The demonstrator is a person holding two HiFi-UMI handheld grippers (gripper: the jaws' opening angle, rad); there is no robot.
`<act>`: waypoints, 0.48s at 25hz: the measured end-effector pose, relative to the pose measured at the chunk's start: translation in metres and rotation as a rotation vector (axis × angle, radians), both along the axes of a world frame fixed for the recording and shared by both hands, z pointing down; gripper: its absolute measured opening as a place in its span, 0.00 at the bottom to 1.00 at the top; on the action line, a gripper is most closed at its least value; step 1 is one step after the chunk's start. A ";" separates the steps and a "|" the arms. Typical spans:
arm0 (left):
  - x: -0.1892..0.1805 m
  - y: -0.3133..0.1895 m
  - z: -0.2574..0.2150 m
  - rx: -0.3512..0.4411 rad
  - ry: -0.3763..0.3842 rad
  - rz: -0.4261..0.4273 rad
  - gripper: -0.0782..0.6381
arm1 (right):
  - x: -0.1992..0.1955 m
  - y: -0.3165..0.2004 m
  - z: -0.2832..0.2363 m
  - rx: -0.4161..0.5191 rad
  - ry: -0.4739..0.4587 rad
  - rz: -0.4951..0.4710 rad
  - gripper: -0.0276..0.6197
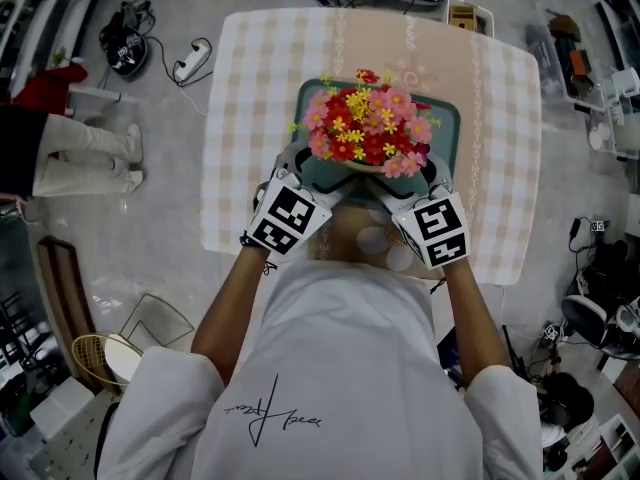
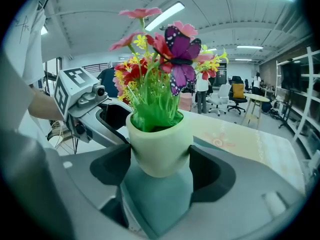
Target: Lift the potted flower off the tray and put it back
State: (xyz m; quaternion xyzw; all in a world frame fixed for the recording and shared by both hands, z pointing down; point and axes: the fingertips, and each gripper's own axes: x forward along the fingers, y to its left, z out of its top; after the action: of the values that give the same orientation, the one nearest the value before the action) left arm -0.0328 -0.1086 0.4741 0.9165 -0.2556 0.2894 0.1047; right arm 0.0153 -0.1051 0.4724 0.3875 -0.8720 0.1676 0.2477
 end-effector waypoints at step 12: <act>-0.002 0.005 -0.020 0.010 -0.026 -0.032 0.57 | -0.002 0.004 -0.019 0.028 -0.012 -0.031 0.61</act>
State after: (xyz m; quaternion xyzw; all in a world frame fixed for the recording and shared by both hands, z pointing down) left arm -0.0345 -0.1032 0.4544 0.9091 -0.2727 0.2981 0.1016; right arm 0.0137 -0.1013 0.4529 0.3761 -0.8818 0.1538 0.2394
